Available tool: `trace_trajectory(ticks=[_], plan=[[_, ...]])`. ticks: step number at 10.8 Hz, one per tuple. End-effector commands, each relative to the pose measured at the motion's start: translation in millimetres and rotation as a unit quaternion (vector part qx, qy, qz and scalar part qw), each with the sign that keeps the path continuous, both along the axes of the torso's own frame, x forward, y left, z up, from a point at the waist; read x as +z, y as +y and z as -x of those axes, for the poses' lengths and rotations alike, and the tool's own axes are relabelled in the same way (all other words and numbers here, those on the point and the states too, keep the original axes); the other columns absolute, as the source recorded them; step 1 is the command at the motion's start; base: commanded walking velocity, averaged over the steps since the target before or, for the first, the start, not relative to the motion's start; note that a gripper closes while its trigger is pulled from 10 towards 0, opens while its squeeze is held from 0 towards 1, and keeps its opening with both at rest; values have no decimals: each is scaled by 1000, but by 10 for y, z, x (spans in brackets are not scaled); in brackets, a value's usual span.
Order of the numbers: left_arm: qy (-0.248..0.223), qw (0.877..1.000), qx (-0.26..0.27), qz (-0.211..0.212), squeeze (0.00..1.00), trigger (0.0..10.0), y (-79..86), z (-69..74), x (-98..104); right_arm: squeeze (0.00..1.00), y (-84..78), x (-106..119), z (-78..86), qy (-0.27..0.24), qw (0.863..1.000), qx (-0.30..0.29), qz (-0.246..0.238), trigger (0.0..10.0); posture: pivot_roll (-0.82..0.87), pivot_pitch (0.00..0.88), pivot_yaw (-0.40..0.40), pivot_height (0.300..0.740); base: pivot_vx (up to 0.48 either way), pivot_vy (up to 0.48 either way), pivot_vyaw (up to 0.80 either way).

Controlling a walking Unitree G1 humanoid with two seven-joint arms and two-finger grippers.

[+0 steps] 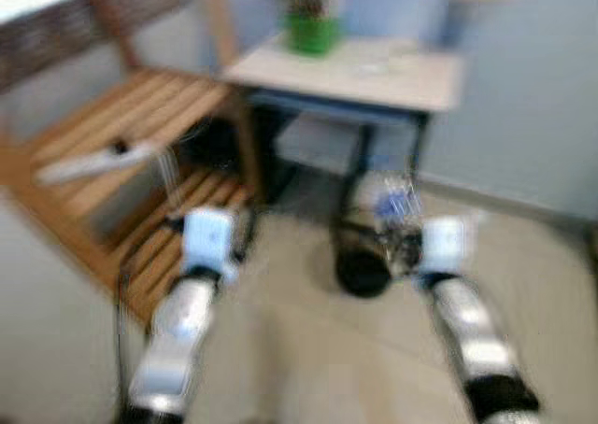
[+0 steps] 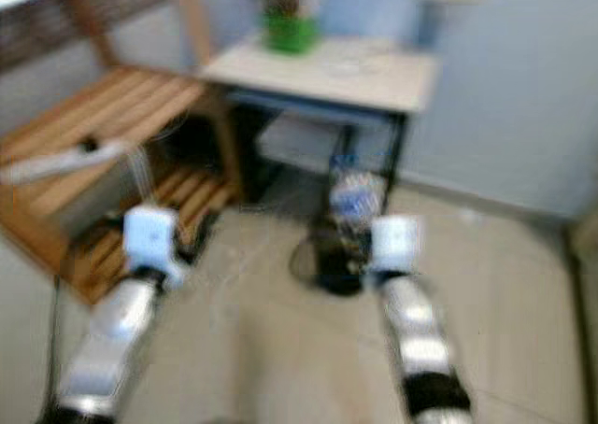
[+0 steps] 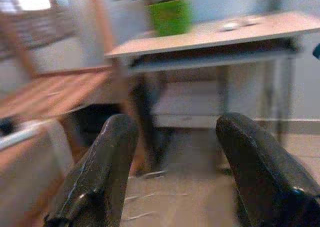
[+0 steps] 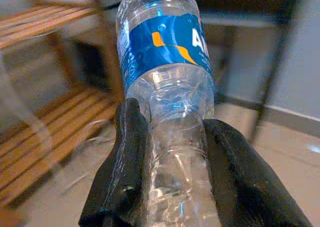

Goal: Clean up the room

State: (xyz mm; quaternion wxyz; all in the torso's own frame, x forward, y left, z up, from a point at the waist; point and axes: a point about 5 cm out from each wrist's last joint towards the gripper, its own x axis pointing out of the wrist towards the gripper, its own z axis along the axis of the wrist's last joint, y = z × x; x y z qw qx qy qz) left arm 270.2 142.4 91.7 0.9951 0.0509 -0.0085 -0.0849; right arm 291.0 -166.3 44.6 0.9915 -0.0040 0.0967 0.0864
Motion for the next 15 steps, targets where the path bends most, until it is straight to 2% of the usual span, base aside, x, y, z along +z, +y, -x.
trace_trajectory(ticks=[1, 7, 10, 15], plan=[[-1, 1000, -6, 2, 0, 10000, -46, 4, 2, 0, -116, 97, -50, -19, 1000, -12, 10, 10000, -131, 0, 105, 740, 0, 0, 0], [0, 1000, -27, 5, 0, 10000, -92, 50, -1, 0, -77, 103, -81, -18, 1000, 4, 24, 10000, -126, 0, 101, 740, 461, 0, 0], [-2, 999, -31, 10, 0, 10000, -101, 58, 14, 0, -100, 94, -82, -18, 1000, -12, 21, 10000, -121, 0, 101, 740, 464, 0, -698], [-1, 999, -31, 8, 0, 10000, -97, 55, 16, 0, -68, 99, -113, -18, 1000, -8, 18, 10000, -112, 0, 94, 740, 464, 0, 0]])
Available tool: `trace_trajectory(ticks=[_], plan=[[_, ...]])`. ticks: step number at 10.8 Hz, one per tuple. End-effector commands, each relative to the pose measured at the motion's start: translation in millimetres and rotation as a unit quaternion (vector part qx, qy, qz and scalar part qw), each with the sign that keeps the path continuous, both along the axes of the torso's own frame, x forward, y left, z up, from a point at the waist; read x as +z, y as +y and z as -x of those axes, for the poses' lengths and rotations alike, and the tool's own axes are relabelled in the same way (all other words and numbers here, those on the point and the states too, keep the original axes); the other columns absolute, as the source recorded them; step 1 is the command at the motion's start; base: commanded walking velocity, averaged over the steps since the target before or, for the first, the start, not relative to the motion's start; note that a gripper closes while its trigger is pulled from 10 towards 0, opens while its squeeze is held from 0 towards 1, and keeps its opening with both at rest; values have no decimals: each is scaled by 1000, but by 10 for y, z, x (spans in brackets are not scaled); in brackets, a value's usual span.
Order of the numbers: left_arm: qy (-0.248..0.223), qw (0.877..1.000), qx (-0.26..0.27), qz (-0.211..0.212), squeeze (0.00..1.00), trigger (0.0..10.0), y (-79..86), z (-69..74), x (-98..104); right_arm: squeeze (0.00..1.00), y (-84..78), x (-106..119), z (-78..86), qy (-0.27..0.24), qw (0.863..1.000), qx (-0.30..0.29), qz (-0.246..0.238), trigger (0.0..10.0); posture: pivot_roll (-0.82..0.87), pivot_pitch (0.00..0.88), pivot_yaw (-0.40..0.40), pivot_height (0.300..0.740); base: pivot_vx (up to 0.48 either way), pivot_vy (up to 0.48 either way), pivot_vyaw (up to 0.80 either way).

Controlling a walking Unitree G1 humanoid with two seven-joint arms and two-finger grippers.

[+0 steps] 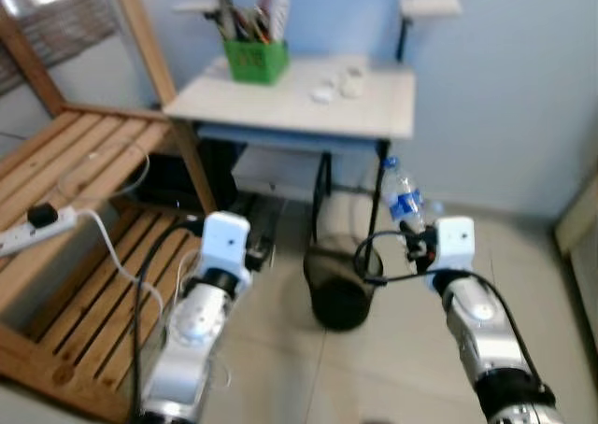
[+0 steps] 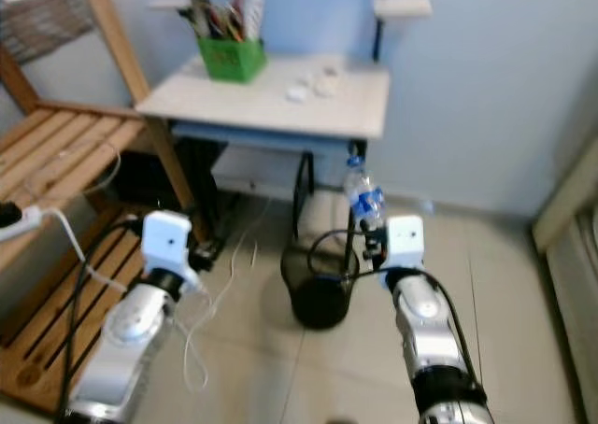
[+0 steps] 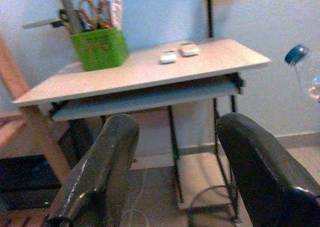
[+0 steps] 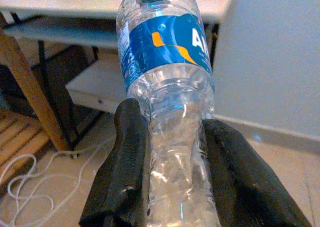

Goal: Clean up the room

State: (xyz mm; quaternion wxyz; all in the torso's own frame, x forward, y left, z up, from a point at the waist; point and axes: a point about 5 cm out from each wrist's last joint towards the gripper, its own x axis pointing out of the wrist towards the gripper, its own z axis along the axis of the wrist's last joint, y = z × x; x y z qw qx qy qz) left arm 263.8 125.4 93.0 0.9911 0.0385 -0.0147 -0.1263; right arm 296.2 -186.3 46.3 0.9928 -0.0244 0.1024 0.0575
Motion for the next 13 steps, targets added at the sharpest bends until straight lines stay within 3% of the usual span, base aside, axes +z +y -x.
trace_trajectory(ticks=[1, 3, 6, 8, 11, 13], plan=[[2, 1000, 10, -4, 0, 10000, 76, -6, 1, 0, 141, 79, -60, -21, 1000, 20, -6, 10000, -112, 0, 94, 740, 465, 0, 0], [3, 1000, 10, -5, 0, 10000, 72, 8, 0, 0, 151, 58, -49, -16, 1000, 21, -8, 10000, -103, 0, 92, 740, 465, 0, 0], [11, 1000, 2, -4, 0, 10000, 24, 26, -20, 0, 164, -155, -45, 53, 998, 19, -1, 10000, -78, 0, 70, 740, 465, 0, 0], [21, 998, -10, -60, 0, 10000, -68, 19, -61, 0, 103, -284, -72, 99, 995, -9, 20, 10000, -55, 0, 58, 740, 0, 0, 0], [22, 998, 7, -54, 0, 10000, 1, 50, -50, 0, 173, -158, -206, 72, 997, 12, 33, 10000, -40, 0, 55, 740, 257, -187, 0], [20, 998, 0, -63, 0, 10000, -33, 53, -54, 0, 152, -206, -161, 75, 996, 12, 36, 10000, -54, 0, 65, 740, 362, -309, 0]])
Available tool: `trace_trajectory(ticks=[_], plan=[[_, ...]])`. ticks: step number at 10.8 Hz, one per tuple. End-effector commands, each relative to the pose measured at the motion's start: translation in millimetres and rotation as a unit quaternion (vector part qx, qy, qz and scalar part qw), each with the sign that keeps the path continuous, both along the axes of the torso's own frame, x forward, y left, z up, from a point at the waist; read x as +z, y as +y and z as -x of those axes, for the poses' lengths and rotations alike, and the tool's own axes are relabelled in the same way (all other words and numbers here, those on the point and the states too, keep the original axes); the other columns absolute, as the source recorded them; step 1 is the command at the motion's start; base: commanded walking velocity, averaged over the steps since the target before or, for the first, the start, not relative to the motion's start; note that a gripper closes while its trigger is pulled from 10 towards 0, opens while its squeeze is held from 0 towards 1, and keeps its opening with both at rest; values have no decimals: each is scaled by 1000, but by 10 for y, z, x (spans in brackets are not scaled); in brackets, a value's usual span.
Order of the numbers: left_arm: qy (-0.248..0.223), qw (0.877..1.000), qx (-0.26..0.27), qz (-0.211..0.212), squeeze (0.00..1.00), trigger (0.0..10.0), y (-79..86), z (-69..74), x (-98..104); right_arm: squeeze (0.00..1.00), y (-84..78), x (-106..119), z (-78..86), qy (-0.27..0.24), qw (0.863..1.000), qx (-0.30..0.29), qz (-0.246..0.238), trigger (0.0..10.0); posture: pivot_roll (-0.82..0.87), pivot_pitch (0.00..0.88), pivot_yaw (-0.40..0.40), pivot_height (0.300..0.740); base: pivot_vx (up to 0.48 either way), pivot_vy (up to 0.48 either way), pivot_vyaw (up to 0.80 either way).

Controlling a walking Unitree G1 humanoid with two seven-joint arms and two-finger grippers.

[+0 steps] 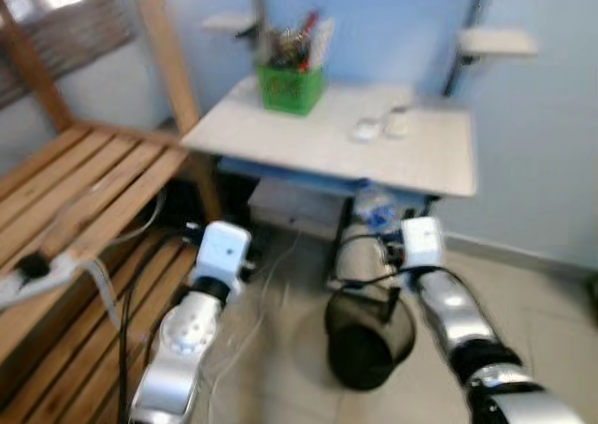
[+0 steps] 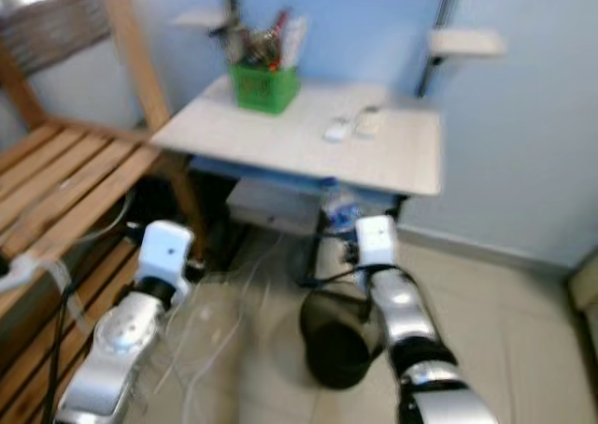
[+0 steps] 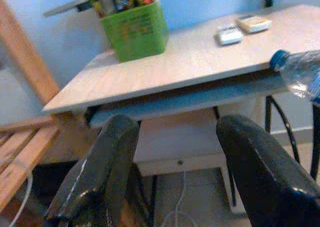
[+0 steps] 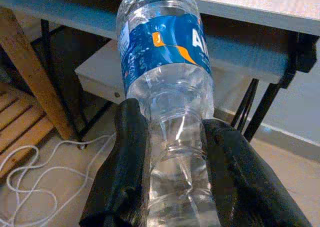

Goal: Clean up the room

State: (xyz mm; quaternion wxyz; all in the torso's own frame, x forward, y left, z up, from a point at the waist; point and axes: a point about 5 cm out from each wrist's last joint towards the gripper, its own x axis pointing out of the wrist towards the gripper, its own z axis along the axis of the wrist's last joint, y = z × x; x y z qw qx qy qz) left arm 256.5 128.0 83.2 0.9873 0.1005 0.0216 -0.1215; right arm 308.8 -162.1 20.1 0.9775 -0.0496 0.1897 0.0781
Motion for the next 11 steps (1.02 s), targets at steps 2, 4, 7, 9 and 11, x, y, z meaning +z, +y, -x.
trace_trajectory(ticks=[2, 4, 7, 9, 11], plan=[[-7, 1000, -16, 5, 0, 10000, -99, -19, 45, 0, -106, 19, -3, -8, 1000, -8, 10, 10000, -62, 0, 69, 740, 272, -394, 0], [-5, 1000, -8, 28, 0, 10000, -109, -24, 51, 0, -196, -129, 115, 38, 999, 12, 37, 10000, -60, 0, 61, 740, 0, 0, 0], [-6, 999, -5, 34, 0, 10000, -111, -17, 55, 0, -305, -331, 310, 99, 992, 42, 70, 10000, -48, 0, 51, 740, 0, 0, 0], [-6, 999, -4, 35, 0, 10000, -121, -12, 55, 0, -236, -390, 338, 119, 988, 53, 87, 10000, -34, 0, 34, 740, 0, 0, 0], [4, 999, -9, 40, 0, 10000, -212, 16, 30, 0, -122, -380, 277, 128, 986, 58, 94, 10000, -11, 0, -17, 740, 0, 0, 0]])
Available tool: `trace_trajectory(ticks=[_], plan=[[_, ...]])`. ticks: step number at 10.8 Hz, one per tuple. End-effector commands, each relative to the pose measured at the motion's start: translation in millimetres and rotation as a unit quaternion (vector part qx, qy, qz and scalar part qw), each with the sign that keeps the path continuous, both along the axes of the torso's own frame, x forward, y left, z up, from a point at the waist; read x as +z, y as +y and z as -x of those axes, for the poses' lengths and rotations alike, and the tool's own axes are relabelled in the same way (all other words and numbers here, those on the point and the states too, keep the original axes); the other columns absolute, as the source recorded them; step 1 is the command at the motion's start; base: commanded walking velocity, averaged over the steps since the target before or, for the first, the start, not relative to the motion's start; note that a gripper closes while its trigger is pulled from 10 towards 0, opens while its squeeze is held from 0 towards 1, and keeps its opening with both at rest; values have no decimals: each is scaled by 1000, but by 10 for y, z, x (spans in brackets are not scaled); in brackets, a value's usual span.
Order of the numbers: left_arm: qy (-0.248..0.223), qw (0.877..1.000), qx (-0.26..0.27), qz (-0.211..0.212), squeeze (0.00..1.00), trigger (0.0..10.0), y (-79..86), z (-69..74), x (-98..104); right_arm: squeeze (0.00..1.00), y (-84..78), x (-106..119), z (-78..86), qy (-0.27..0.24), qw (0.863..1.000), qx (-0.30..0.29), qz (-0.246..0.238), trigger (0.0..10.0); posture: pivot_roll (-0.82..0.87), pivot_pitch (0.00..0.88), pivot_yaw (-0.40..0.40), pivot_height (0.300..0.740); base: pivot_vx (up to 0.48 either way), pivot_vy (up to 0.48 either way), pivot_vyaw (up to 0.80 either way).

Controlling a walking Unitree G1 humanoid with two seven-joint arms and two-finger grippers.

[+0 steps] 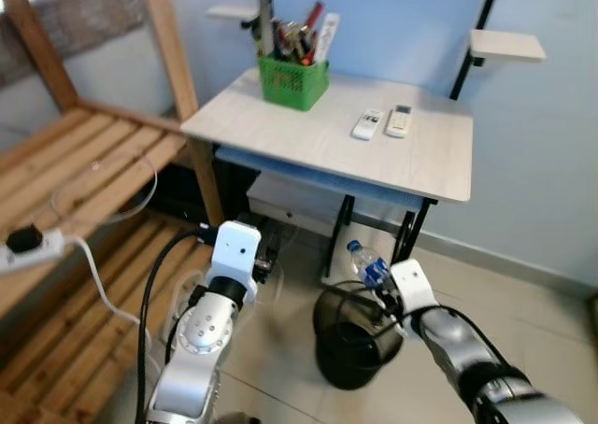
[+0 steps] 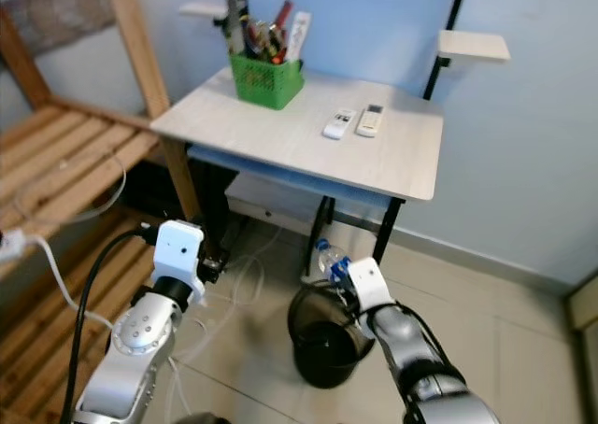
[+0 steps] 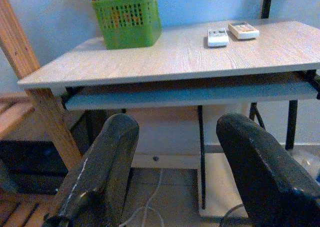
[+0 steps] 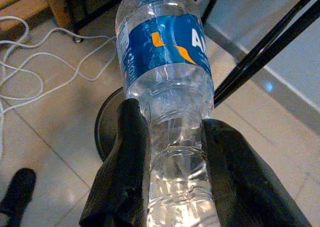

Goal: Clean up the room

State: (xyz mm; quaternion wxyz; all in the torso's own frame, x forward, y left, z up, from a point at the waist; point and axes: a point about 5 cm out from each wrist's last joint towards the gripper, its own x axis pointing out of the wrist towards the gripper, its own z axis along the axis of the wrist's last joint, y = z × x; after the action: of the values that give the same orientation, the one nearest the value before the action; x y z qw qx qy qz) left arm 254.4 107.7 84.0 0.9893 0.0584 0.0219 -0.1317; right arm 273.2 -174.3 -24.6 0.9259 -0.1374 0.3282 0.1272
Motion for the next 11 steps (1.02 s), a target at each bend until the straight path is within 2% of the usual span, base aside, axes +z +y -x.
trace_trajectory(ticks=[1, 4, 6, 7, 9, 11], plan=[[5, 1000, -6, 0, 0, 10000, -71, 17, 4, 0, -25, 91, -108, -15, 1000, -11, 4, 10000, -7, 0, -45, 740, 0, 0, 0], [19, 1000, -10, 11, 0, 10000, -213, 165, -47, 0, -110, 186, -230, -11, 996, -84, -17, 10000, 20, 36, -75, 740, 0, 0, 0], [28, 1000, -9, 10, 0, 10000, -196, 249, -61, 0, -161, 133, -185, 16, 987, -156, -46, 10000, 36, 73, -70, 740, 0, 0, 0], [33, 999, -8, 8, 0, 10000, -171, 271, -75, 0, -145, 125, -182, 23, 983, -173, -60, 10000, 40, 74, -59, 740, 0, 0, 0], [35, 999, -14, 2, 0, 10000, -74, 283, -27, 0, -85, 194, -256, -5, 984, -163, -68, 10000, 16, 86, 11, 740, 0, 0, 0], [55, 998, -28, -4, 0, 10000, -16, 402, -60, 0, -44, 143, -209, -3, 986, -164, -44, 10000, -6, 129, 80, 740, 0, 0, 0]])
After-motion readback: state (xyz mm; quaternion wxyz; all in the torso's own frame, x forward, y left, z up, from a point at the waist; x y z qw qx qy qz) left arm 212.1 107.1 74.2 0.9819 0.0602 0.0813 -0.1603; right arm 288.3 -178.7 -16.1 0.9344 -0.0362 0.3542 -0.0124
